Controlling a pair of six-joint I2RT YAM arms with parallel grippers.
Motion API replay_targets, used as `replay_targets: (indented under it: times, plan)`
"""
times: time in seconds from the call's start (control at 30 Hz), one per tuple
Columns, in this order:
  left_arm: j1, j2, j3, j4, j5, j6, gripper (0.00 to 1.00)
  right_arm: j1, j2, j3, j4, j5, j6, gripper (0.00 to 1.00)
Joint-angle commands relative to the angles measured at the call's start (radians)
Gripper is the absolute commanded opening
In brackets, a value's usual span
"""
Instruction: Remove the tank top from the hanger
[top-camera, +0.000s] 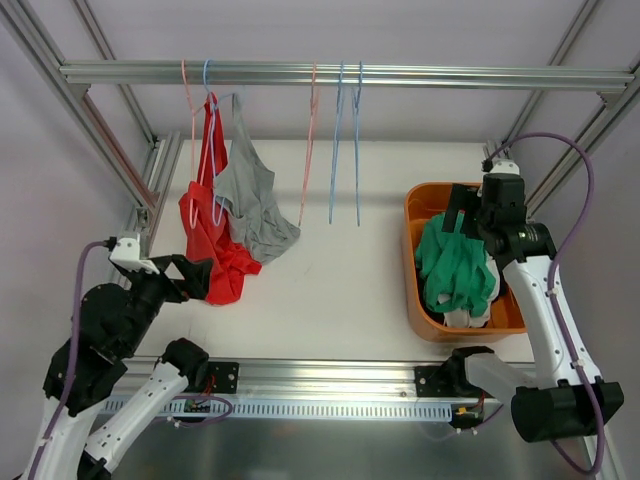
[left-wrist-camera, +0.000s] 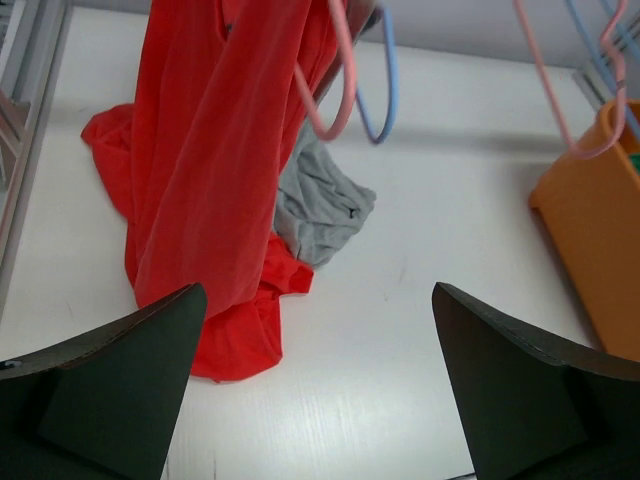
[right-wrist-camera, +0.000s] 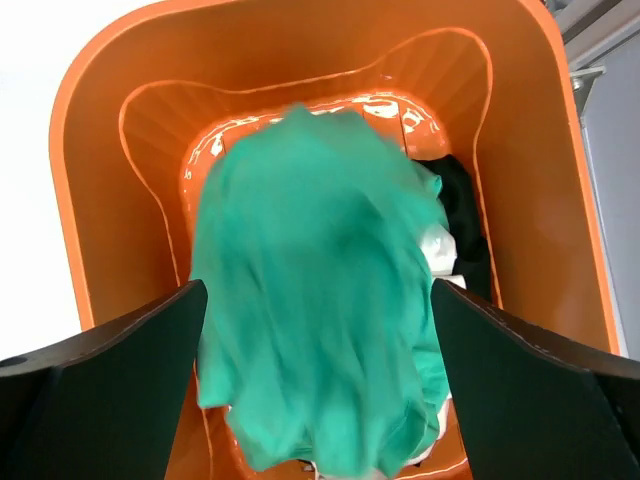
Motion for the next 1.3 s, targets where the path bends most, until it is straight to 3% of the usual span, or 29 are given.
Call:
replay_targets:
  times: [0.0, 0.13, 0.23, 0.4, 0.57, 0.7, 0.83, 1.03, 1.27]
  plan:
    - [-0.005, 0.095, 0.179, 0.028, 0.03, -0.04, 0.99, -0.007, 0.006, 0.091, 0.051, 0.003, 0.033, 0.99]
    - [-0.005, 0.285, 0.355, -0.015, 0.012, -0.005, 0.99, -0.007, -0.035, 0.153, 0.007, -0.038, 0.037, 0.99]
    - [-0.007, 0.468, 0.526, -0.065, -0.01, 0.026, 0.99, -0.006, -0.108, 0.139, 0.018, -0.171, 0.051, 1.0]
    - [-0.005, 0.746, 0.791, -0.101, -0.048, 0.08, 0.99, -0.007, -0.25, 0.049, 0.125, -0.599, 0.079, 0.99]
    - [0.031, 0.948, 0.946, -0.116, -0.065, 0.147, 0.95, -0.006, -0.322, -0.008, 0.145, -0.787, 0.103, 0.97]
    - [0.081, 1.042, 1.035, -0.13, -0.002, 0.173, 0.74, -0.007, -0.383, -0.053, 0.157, -0.813, 0.103, 0.95]
    - [0.137, 1.08, 1.051, -0.133, 0.022, 0.178, 0.71, -0.007, -0.406, -0.087, 0.157, -0.816, 0.103, 0.95]
    - [0.176, 1.151, 1.06, -0.133, 0.071, 0.176, 0.51, -0.006, -0.418, -0.111, 0.185, -0.831, 0.145, 0.94]
    - [0.199, 1.227, 1.118, -0.134, 0.078, 0.193, 0.41, -0.006, -0.418, -0.145, 0.232, -0.862, 0.192, 0.91]
